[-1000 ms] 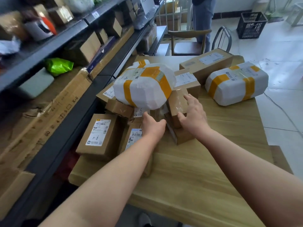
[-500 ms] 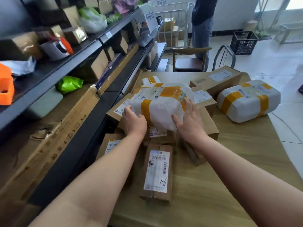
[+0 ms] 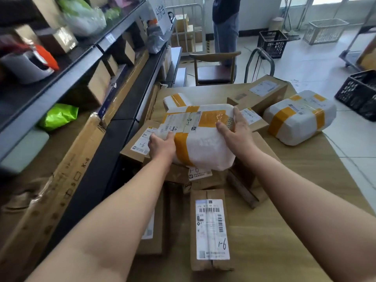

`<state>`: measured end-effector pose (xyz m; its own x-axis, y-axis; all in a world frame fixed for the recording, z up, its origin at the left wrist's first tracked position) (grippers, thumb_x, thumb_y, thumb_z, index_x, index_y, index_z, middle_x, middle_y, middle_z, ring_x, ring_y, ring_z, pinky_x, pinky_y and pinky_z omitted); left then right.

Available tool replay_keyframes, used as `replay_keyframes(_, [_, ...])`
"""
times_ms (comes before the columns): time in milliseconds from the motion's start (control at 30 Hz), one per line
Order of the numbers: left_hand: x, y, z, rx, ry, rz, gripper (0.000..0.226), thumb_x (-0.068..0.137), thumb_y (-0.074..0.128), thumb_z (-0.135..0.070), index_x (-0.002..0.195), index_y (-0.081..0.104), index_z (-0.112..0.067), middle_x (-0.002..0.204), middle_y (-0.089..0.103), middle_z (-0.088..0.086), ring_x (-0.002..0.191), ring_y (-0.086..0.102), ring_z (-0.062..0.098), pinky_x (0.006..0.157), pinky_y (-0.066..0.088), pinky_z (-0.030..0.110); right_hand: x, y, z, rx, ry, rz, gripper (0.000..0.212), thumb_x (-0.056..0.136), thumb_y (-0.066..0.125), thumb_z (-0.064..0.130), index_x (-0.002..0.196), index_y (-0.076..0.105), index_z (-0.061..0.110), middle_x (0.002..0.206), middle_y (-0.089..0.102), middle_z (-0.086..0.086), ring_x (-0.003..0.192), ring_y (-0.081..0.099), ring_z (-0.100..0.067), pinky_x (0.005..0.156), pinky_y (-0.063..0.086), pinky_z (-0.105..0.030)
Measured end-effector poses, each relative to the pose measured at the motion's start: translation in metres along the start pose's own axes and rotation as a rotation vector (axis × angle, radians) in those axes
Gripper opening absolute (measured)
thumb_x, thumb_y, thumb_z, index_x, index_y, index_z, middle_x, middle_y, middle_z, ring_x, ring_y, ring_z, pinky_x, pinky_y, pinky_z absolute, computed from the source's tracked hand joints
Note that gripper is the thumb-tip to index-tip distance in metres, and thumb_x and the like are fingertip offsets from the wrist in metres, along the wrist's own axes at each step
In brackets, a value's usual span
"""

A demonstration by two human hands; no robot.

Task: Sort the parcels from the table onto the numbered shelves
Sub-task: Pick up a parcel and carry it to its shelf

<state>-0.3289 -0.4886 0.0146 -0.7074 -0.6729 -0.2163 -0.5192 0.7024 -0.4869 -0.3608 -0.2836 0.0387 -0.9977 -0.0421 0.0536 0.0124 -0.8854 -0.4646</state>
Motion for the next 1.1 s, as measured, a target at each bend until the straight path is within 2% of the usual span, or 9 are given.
replay_keyframes(133, [-0.003,0.000,-0.008,-0.043,0.109,0.035,0.063,0.091,0.057,-0.049,0.140,0.037,-0.014,0.135,0.049,0.008,0.118,0.053,0.028,0.092,0.046,0.037,-0.007,-0.014,0.005,0.019,-0.079,-0.081,0.077,0.092,0.058,0.041,0.153,0.015,0.022,0.158,0.021,-0.003,0.145,0.021,-0.021,0.118,0.023,-0.047])
replay_keyframes(233, [-0.021,0.008,-0.021,-0.080,0.166,0.056,0.070,0.088,0.057,-0.053,0.143,0.034,-0.016,0.137,0.047,0.009,0.119,0.052,0.029,0.100,0.046,0.046,-0.016,-0.039,0.007,0.010,-0.099,-0.132,0.075,0.093,0.055,0.041,0.153,0.014,0.023,0.158,0.021,-0.001,0.145,0.021,-0.020,0.118,0.022,-0.046])
replay_keyframes(333, [-0.048,0.020,-0.034,-0.069,0.200,0.064,0.066,0.092,0.057,-0.047,0.145,0.033,-0.015,0.137,0.046,0.009,0.121,0.050,0.029,0.100,0.045,0.044,-0.030,-0.069,0.002,-0.011,-0.104,-0.178,0.073,0.094,0.054,0.041,0.153,0.015,0.023,0.158,0.021,0.000,0.144,0.021,-0.018,0.118,0.021,-0.041])
replay_keyframes(433, [-0.083,0.036,-0.046,-0.073,0.242,0.081,0.067,0.090,0.056,-0.050,0.144,0.033,-0.019,0.138,0.046,0.008,0.123,0.049,0.030,0.103,0.043,0.050,-0.046,-0.103,-0.013,0.024,-0.103,-0.194,0.075,0.092,0.054,0.046,0.153,0.015,0.024,0.158,0.021,0.000,0.144,0.022,-0.019,0.118,0.022,-0.045])
replay_keyframes(567, [-0.144,0.069,-0.061,-0.053,0.295,0.100,0.065,0.092,0.056,-0.047,0.144,0.033,-0.017,0.142,0.044,0.007,0.129,0.044,0.031,0.107,0.040,0.050,-0.079,-0.162,-0.039,0.106,-0.070,-0.234,0.081,0.081,0.051,0.061,0.149,0.019,0.033,0.152,0.032,0.002,0.138,0.034,-0.020,0.111,0.034,-0.050])
replay_keyframes(667, [-0.200,0.103,-0.070,0.017,0.322,0.109,0.068,0.091,0.054,-0.051,0.145,0.031,-0.019,0.144,0.043,0.007,0.130,0.043,0.032,0.107,0.039,0.050,-0.112,-0.215,-0.069,0.108,-0.057,-0.296,0.077,0.078,0.051,0.060,0.146,0.027,0.033,0.146,0.042,0.000,0.132,0.043,-0.022,0.108,0.038,-0.049])
replay_keyframes(767, [-0.258,0.140,-0.072,0.083,0.343,0.144,0.070,0.091,0.054,-0.051,0.147,0.028,-0.018,0.149,0.039,0.009,0.134,0.040,0.034,0.111,0.034,0.048,-0.148,-0.266,-0.104,0.161,-0.020,-0.361,0.071,0.078,0.055,0.051,0.144,0.033,0.033,0.141,0.046,0.003,0.127,0.047,-0.017,0.107,0.040,-0.044])
replay_keyframes(900, [-0.324,0.186,-0.064,0.123,0.404,0.228,0.073,0.091,0.054,-0.051,0.149,0.026,-0.016,0.152,0.034,0.008,0.136,0.036,0.033,0.112,0.033,0.048,-0.194,-0.318,-0.153,0.210,0.047,-0.432,0.067,0.075,0.057,0.049,0.138,0.037,0.034,0.132,0.053,0.003,0.118,0.054,-0.017,0.100,0.045,-0.045])
replay_keyframes(1100, [-0.382,0.235,-0.036,0.304,0.417,0.332,0.079,0.089,0.054,-0.052,0.152,0.021,-0.016,0.157,0.025,0.005,0.139,0.032,0.033,0.114,0.027,0.044,-0.255,-0.346,-0.217,0.241,0.268,-0.474,0.075,0.075,0.062,0.046,0.139,0.035,0.019,0.136,0.047,-0.006,0.124,0.049,-0.023,0.104,0.042,-0.047])
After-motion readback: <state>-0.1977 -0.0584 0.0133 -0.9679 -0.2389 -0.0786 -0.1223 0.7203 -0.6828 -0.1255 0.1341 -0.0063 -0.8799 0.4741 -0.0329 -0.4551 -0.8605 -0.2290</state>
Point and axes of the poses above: each hand's wrist, its own x-axis towards the middle knuckle, its own y-axis out of the palm, z = x × y, the point moved 1 cm from there along x, towards the middle knuckle
